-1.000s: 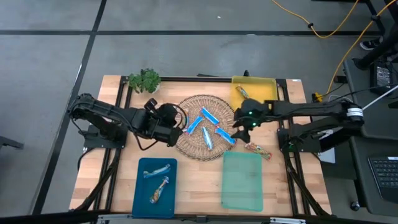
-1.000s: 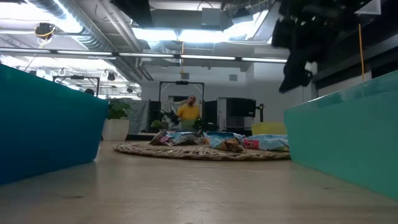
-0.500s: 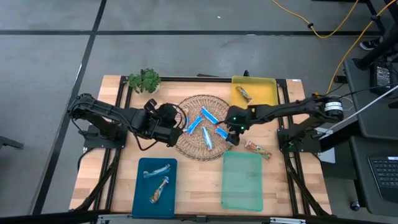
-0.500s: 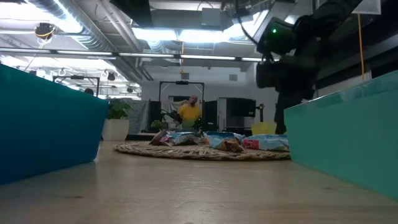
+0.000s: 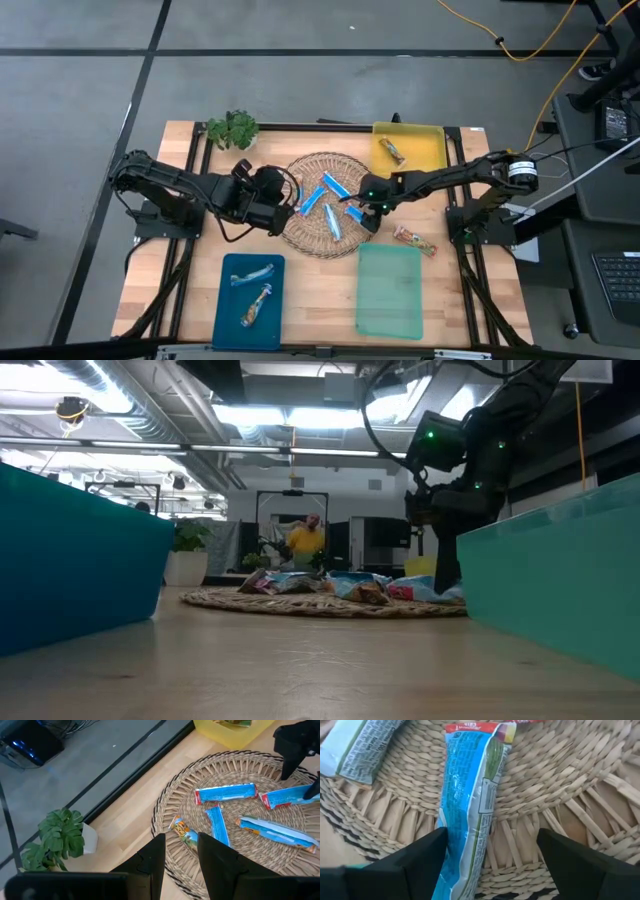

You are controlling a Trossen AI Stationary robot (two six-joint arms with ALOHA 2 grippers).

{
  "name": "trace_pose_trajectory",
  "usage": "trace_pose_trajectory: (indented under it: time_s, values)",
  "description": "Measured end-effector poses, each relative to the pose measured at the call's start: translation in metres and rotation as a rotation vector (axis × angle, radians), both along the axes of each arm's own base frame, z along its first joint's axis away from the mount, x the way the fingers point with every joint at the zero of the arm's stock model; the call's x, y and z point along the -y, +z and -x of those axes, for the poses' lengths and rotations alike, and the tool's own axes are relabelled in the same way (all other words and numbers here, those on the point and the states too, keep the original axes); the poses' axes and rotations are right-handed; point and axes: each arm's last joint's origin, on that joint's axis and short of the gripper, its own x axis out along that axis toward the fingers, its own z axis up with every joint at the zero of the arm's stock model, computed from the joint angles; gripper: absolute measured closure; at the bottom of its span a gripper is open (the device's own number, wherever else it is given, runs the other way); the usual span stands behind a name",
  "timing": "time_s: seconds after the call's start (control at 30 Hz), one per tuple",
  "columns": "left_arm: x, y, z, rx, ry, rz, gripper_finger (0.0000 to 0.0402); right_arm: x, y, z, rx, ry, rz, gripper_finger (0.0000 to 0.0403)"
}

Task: Pick and place Granola Bars by type
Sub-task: Put the red granola bar into the green bin

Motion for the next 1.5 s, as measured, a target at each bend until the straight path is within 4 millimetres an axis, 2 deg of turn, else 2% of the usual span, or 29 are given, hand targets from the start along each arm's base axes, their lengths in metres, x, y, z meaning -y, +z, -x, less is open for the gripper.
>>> trace_pose_trajectory:
  time_s: [0.1,0.2,0.57,0.8,1.1,1.27,1.5]
  values:
    - [0.0,0.0,0.0,0.009,0.008,0.005,0.0296,0.0,0.001,0.0,0.004,-0.008,0.016,0.0092]
    - [0.0,0.0,0.0,0.009,0.009,0.005,0.0296,0.001,0.003,-0.001,0.005,-0.009,0.022,0.0119]
    - [0.0,0.0,0.0,0.011,0.01,0.007,0.0296,0.002,0.014,-0.011,0.045,0.003,0.023,0.0285]
    - [0.0,0.0,0.0,0.011,0.01,0.006,0.0296,0.002,0.017,-0.014,0.062,0.034,0.005,0.0362]
    - [0.0,0.0,0.0,0.01,0.009,0.006,0.0296,0.001,0.017,-0.014,0.067,0.059,-0.002,0.0376]
    - [0.0,0.0,0.0,0.009,0.008,0.005,0.0296,0.001,0.018,-0.014,0.069,0.064,0.0,0.0397]
    - [0.0,0.001,0.0,0.022,0.021,-0.016,0.0296,0.0,0.021,-0.013,0.089,0.081,-0.037,0.0393]
